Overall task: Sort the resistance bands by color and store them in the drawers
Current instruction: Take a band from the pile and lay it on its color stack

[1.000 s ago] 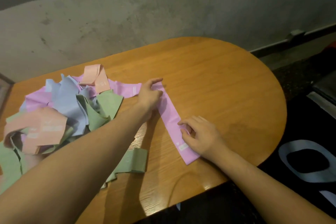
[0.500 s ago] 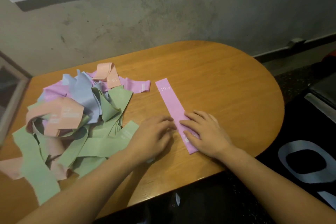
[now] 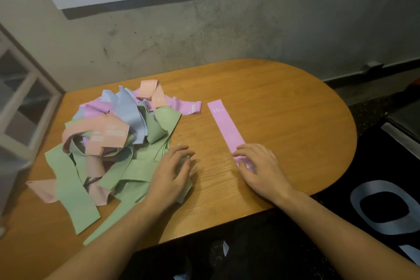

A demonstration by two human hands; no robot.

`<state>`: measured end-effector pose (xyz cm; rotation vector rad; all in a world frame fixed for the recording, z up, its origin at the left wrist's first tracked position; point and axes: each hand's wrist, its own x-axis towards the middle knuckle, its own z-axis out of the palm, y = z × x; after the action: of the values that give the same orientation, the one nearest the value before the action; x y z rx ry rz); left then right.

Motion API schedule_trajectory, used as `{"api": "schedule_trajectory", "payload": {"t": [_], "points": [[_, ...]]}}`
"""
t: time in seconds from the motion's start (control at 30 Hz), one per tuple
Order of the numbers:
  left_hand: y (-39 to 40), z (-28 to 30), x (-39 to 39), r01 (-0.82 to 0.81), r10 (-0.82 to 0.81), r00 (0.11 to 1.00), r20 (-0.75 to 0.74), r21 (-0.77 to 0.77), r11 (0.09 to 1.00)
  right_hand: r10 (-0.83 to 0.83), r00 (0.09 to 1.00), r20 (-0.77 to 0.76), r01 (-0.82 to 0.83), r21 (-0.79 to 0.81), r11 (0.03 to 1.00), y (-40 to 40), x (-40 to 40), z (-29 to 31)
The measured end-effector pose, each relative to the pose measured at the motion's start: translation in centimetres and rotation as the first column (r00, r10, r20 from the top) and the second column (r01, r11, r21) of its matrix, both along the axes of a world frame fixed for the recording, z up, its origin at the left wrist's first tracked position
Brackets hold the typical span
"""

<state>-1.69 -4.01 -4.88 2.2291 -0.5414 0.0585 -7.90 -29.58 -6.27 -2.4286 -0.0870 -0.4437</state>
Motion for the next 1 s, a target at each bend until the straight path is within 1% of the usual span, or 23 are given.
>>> {"api": "schedule_trajectory", "payload": {"t": [0.1,0.27,0.3,0.43,0.53,0.57,0.63,0.73,0.87,1.0], "points": [[1.2,-0.1,-0.6,-0.016,0.016,0.999,0.033,-0.016,1.000,0.108,0.994,-0.020,-0.108,0.020,0.994,1.8,0.0,0.4],[2.5,-0.2,-0.9,-0.027,0.028,0.999,0.018,-0.047,0.999,0.278,0.955,-0.108,-0.274,0.048,0.960,4.9,0.7,0.6],[2.8,-0.2,-1.0,-0.020,0.020,1.000,0.014,-0.039,0.999,0.304,0.945,-0.124,-0.299,0.056,0.953,5.5,0.9,0.7],[4.1,0.4,-1.5,0.044,-0.044,0.999,0.003,0.079,0.996,0.398,0.899,-0.186,-0.393,0.061,0.917,7.0,1.4,1.3],[4.8,-0.1,-1.9,0.047,-0.041,0.998,-0.048,0.123,0.991,0.352,0.908,-0.228,-0.354,0.036,0.935,7.6,1.7,1.2],[4.9,-0.4,-1.9,0.047,-0.043,0.999,-0.032,0.151,0.987,0.327,0.915,-0.236,-0.330,0.027,0.944,7.8,1.8,1.3],[5.1,-1.0,-2.2,0.069,-0.081,0.996,0.044,0.226,0.972,0.287,0.925,-0.250,-0.286,0.040,0.957,8.1,2.1,1.2],[4.9,-1.2,-2.5,0.089,-0.135,0.983,0.125,0.320,0.943,0.258,0.931,-0.259,-0.220,0.168,0.961,8.2,2.5,1.0],[5.0,-1.3,-2.5,0.070,-0.115,0.983,0.140,0.292,0.954,0.210,0.940,-0.271,-0.118,0.318,0.941,8.1,2.5,1.2],[4.3,-0.7,-2.5,0.026,-0.075,0.982,0.172,0.270,0.963,0.166,0.955,-0.245,-0.060,0.390,0.919,7.9,2.1,1.9]]}}
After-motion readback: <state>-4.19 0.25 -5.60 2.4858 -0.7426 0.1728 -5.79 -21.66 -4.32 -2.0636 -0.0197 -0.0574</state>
